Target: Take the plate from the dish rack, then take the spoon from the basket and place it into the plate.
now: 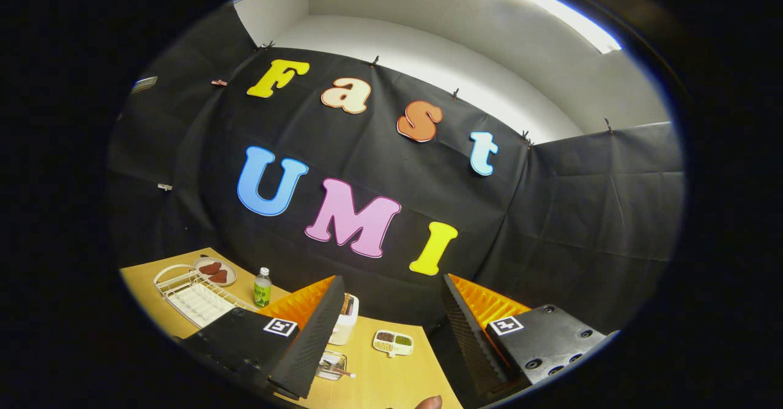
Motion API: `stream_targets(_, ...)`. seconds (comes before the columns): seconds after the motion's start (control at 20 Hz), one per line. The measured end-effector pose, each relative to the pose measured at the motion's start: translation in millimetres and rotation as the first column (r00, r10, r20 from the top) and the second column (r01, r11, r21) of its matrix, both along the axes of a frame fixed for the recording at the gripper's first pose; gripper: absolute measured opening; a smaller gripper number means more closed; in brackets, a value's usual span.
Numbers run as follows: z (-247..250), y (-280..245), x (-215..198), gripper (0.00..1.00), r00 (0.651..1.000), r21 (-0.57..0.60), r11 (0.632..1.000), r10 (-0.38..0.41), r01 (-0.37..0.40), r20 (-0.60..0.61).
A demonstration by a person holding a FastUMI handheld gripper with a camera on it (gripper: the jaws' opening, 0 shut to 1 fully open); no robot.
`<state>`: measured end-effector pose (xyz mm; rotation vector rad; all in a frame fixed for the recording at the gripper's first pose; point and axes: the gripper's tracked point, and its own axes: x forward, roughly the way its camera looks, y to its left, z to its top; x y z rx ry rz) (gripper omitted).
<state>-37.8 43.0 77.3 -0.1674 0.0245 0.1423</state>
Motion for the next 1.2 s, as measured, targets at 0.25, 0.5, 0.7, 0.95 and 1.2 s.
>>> stream_targets(0.25, -8.4, 24.7, 0.7, 0.97, 0.998, 0.017, 0.998, 0.053, -0.053, -0.026)
stream_targets(0.5, -11.0, 33.1, -0.1, 0.97, 0.997, 0.028, 0.997, 0.069, -0.068, -0.025)
stream_targets(0.7, -13.1, 39.0, 1.3, 0.98, 0.996, 0.035, 0.996, 0.086, -0.085, -0.032)
stream_targets(0.95, -17.9, 45.6, 1.4, 0.97, 0.994, 0.035, 0.994, 0.106, -0.104, -0.041)
stream_targets(1.2, -25.6, 48.4, 1.5, 0.97, 0.992, 0.068, 0.992, 0.114, -0.110, -0.060)
